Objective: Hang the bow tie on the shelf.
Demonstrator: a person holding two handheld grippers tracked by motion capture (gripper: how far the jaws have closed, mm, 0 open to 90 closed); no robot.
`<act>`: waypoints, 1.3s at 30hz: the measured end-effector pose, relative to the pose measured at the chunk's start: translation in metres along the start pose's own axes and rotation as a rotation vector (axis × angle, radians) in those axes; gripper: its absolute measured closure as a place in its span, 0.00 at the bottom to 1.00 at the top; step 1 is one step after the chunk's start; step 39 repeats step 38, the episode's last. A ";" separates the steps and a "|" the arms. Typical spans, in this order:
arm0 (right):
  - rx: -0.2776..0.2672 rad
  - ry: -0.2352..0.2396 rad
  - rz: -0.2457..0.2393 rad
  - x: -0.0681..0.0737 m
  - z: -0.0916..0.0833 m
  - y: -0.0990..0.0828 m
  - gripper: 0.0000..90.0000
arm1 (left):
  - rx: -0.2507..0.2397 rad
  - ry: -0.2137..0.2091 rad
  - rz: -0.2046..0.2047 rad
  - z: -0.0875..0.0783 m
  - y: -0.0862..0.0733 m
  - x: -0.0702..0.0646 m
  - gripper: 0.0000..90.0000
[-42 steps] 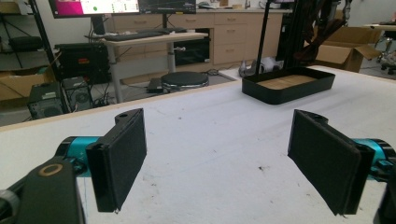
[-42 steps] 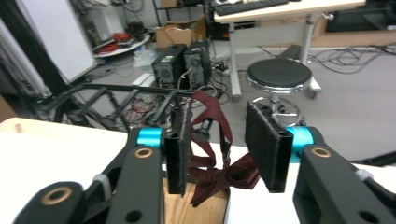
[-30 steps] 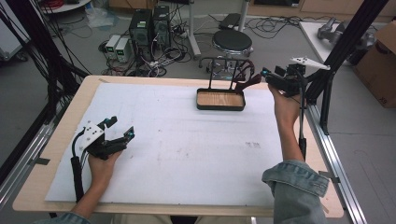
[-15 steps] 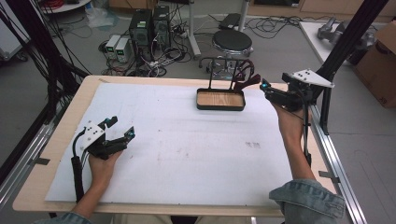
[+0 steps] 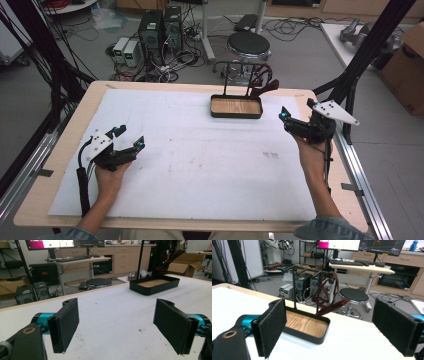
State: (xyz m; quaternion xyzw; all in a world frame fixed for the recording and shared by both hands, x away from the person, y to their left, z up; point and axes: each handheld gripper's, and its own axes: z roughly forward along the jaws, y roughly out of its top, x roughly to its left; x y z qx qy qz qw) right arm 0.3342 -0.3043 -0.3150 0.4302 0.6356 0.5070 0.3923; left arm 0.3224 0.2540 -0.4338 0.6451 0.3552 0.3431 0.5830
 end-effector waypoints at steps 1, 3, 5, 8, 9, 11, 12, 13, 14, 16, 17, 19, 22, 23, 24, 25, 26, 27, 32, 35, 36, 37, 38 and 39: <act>-0.002 0.003 -0.002 0.001 -0.003 -0.003 0.13 | 0.001 0.000 0.001 0.000 0.000 0.000 0.23; -0.008 0.006 -0.004 0.005 -0.009 -0.010 0.13 | 0.002 0.000 0.001 0.000 0.000 0.000 0.23; -0.013 0.017 -0.012 0.010 -0.015 -0.016 0.13 | 0.004 0.001 0.002 0.000 0.000 0.000 0.23; -0.025 0.047 0.005 0.016 -0.022 -0.025 0.13 | 0.004 0.002 0.001 0.000 0.000 0.000 0.23; -0.050 0.072 0.020 0.019 -0.028 -0.033 0.13 | 0.005 0.002 0.002 0.000 0.000 0.000 0.23; -0.051 0.078 0.020 0.022 -0.030 -0.037 0.13 | 0.006 0.000 0.002 0.000 0.000 0.000 0.23; -0.051 0.080 0.012 0.025 -0.033 -0.044 0.13 | 0.007 0.001 0.003 0.000 0.000 0.000 0.23; -0.051 0.080 0.012 0.025 -0.033 -0.044 0.13 | 0.008 0.001 0.003 0.000 0.000 0.000 0.23; -0.051 0.085 0.015 0.027 -0.034 -0.048 0.13 | 0.007 0.001 0.002 0.000 0.000 0.000 0.23; -0.034 0.090 0.020 0.030 -0.035 -0.056 0.13 | 0.009 -0.001 0.003 0.000 0.000 0.000 0.23; -0.028 0.088 0.022 0.031 -0.035 -0.060 0.13 | 0.006 0.001 0.003 0.000 0.000 0.000 0.23; -0.016 0.081 0.020 0.035 -0.036 -0.072 0.13 | 0.009 0.000 0.004 0.000 0.000 0.000 0.23; -0.014 0.083 0.045 0.036 -0.037 -0.080 0.13 | 0.008 -0.001 0.003 0.000 0.000 0.000 0.23; -0.009 0.083 0.061 0.036 -0.038 -0.084 0.13 | 0.010 -0.001 0.004 0.000 0.000 0.000 0.23; -0.005 0.084 0.069 0.036 -0.038 -0.088 0.13 | 0.009 -0.001 0.003 0.000 0.000 0.000 0.23; 0.004 0.087 0.085 0.037 -0.038 -0.092 0.13 | 0.009 0.001 0.003 0.000 0.000 0.000 0.23; 0.012 0.091 0.097 0.037 -0.038 -0.096 0.13 | 0.008 0.001 0.005 0.000 0.000 0.000 0.23; 0.018 0.086 0.099 0.036 -0.038 -0.099 0.13 | 0.011 -0.001 0.005 0.000 0.000 0.000 0.23; 0.051 0.073 0.121 0.035 -0.037 -0.111 0.13 | 0.008 -0.004 -0.002 0.000 0.000 0.000 0.22; 0.057 0.075 0.123 0.036 -0.036 -0.112 0.13 | 0.007 -0.004 -0.004 0.000 0.000 0.000 0.21; 0.055 0.074 0.116 0.036 -0.036 -0.112 0.13 | 0.006 0.004 0.001 0.001 0.000 -0.001 0.21; 0.052 0.075 0.119 0.037 -0.036 -0.111 0.13 | 0.009 0.008 0.004 0.000 0.000 -0.001 0.20; 0.053 0.076 0.122 0.037 -0.037 -0.111 0.13 | 0.014 0.009 0.005 0.001 0.000 0.000 0.20; 0.053 0.076 0.122 0.037 -0.037 -0.111 0.13 | 0.014 0.009 0.005 0.001 0.000 0.000 0.20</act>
